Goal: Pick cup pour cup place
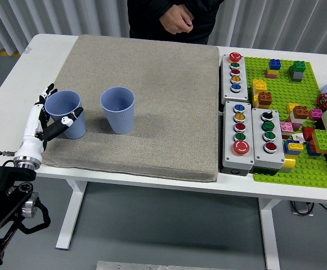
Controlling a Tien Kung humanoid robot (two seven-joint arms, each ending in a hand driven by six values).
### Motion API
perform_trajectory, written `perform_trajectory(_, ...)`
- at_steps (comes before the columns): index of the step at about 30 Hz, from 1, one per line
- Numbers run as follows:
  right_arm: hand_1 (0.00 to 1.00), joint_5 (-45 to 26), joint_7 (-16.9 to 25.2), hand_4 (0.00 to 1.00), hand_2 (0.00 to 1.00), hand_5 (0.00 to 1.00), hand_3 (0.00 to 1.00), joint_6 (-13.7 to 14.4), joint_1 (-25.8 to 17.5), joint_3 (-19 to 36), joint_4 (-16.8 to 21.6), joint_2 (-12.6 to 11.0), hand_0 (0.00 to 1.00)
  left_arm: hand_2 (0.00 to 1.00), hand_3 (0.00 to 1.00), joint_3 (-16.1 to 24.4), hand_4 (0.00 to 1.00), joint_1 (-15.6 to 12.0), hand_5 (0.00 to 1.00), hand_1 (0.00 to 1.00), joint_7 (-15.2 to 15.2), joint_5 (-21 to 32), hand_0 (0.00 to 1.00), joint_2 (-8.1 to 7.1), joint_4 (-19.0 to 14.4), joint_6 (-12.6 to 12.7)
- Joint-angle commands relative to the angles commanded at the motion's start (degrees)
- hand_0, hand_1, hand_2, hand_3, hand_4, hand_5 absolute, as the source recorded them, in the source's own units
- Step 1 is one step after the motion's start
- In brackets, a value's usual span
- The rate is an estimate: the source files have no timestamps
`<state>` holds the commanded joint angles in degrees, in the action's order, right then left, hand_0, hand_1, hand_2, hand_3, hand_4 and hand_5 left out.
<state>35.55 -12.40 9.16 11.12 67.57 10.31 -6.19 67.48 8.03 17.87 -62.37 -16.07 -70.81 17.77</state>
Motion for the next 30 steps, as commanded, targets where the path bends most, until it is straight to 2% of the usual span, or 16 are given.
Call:
perform_trajectory(7, 0.682, 0.32, -0.05, 0.308, 0.719, 0.285, 0.683, -0.03, -0.25, 0.14, 0.00, 0.02, 0.719, 0.998, 0.998, 0.35, 0.998, -0.75, 0.418, 0.927, -0.52, -1.44, 0.910, -0.08, -0.91, -0.20)
perform_trajectory(9, 0.682, 0.53, -0.06, 0.308, 0.719, 0.285, 0.683, -0.03, -0.28, 0.27, 0.00, 0.02, 0.719, 0.998, 0.998, 0.51, 0.998, -0.91, 0.418, 0.927, -0.71, -1.84, 0.910, -0.08, -1.25, 0.02)
perform_trajectory(10, 0.682, 0.55, -0.07, 0.307, 0.717, 0.283, 0.682, -0.01, -0.30, 0.31, 0.00, 0.03, 0.719, 0.998, 0.998, 0.60, 0.998, -0.93, 0.456, 0.930, -0.82, -2.18, 0.918, -0.11, -1.47, 0.11)
perform_trajectory(15, 0.682, 0.46, -0.04, 0.307, 0.717, 0.283, 0.682, -0.02, -0.32, 0.27, 0.00, 0.03, 0.719, 0.998, 0.998, 1.16, 0.998, -0.83, 0.456, 0.930, -0.87, -2.87, 0.918, -0.15, -1.98, 0.75)
perform_trajectory(16, 0.682, 0.43, -0.03, 0.307, 0.717, 0.283, 0.683, -0.01, -0.31, 0.26, 0.00, 0.03, 0.719, 0.998, 0.998, 1.30, 0.998, -0.75, 0.621, 0.934, -0.78, -2.80, 0.919, -0.16, -1.95, 1.05)
perform_trajectory(21, 0.682, 0.22, 0.01, 0.307, 0.717, 0.283, 0.683, 0.03, -0.30, 0.14, 0.00, 0.03, 0.719, 0.998, 0.998, 2.58, 0.998, -0.44, 0.621, 0.934, -0.80, -2.81, 0.919, -0.11, -1.74, 2.03)
perform_trajectory(22, 0.682, 0.14, 0.02, 0.307, 0.717, 0.282, 0.683, 0.05, -0.33, 0.11, 0.00, 0.03, 0.719, 0.998, 0.998, 2.97, 0.998, -0.37, 0.757, 0.934, -0.84, -2.69, 0.924, -0.10, -1.77, 2.15)
perform_trajectory(25, 0.682, 0.07, 0.02, 0.307, 0.717, 0.282, 0.683, 0.10, -0.41, 0.10, 0.00, 0.04, 0.719, 0.998, 0.998, 4.67, 0.998, -0.07, 0.757, 0.934, -1.23, -2.19, 0.924, -0.24, -2.23, 2.85)
perform_trajectory(27, 0.682, -0.05, 0.06, 0.307, 0.717, 0.282, 0.683, 0.17, -0.45, 0.10, 0.00, 0.00, 0.719, 0.998, 0.998, 6.84, 0.998, 0.77, 0.757, 0.934, -1.52, 0.31, 0.924, -1.01, -3.70, 2.85)
perform_trajectory(28, 0.682, -0.07, 0.08, 0.307, 0.717, 0.281, 0.682, 0.19, -0.46, 0.11, 0.00, -0.01, 0.719, 0.998, 0.998, 7.60, 0.998, 1.09, 0.998, 0.928, -1.57, 1.41, 0.924, -1.30, -4.17, 2.80)
perform_trajectory(30, 0.682, -0.07, 0.08, 0.307, 0.717, 0.281, 0.682, 0.16, -0.42, 0.05, 0.00, -0.08, 0.719, 0.998, 0.998, 9.03, 0.998, 2.09, 0.998, 0.928, -2.00, 3.51, 0.924, -2.21, -5.02, 2.18)
